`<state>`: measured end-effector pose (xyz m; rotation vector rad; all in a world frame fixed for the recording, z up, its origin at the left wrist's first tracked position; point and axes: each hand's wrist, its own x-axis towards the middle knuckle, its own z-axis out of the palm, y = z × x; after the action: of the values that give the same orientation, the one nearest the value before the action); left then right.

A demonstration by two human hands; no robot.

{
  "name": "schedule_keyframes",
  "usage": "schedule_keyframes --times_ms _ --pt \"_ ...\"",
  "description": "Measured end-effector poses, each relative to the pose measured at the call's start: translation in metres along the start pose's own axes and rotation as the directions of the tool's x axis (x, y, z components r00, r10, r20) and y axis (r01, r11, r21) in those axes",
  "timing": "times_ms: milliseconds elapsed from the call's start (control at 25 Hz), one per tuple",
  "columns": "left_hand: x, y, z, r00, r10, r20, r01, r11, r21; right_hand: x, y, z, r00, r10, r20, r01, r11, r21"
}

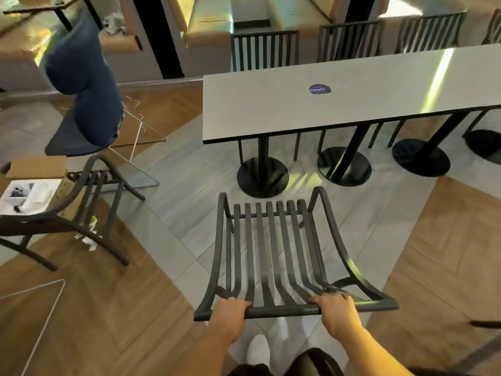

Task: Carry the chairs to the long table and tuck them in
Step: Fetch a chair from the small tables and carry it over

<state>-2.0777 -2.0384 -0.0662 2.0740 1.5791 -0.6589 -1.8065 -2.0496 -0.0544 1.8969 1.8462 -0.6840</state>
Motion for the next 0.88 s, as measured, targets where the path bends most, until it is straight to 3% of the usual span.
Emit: schedule_keyframes --times_ms 400,880 --pt "0.137 0.002 -0.112 0.997 -0.074 -0.024 0.071 0.992 -0.107 0.163 0.04 -0.103 0.997 -0.083 -0.005 0.082 0.994 -0.068" --pt "0.24 -0.008 -0.179 0.981 -0.194 0.01 0.194 0.971 -0.137 0.282 0.06 -0.177 0.983 -0.181 0.022 0.182 0.978 -0.106"
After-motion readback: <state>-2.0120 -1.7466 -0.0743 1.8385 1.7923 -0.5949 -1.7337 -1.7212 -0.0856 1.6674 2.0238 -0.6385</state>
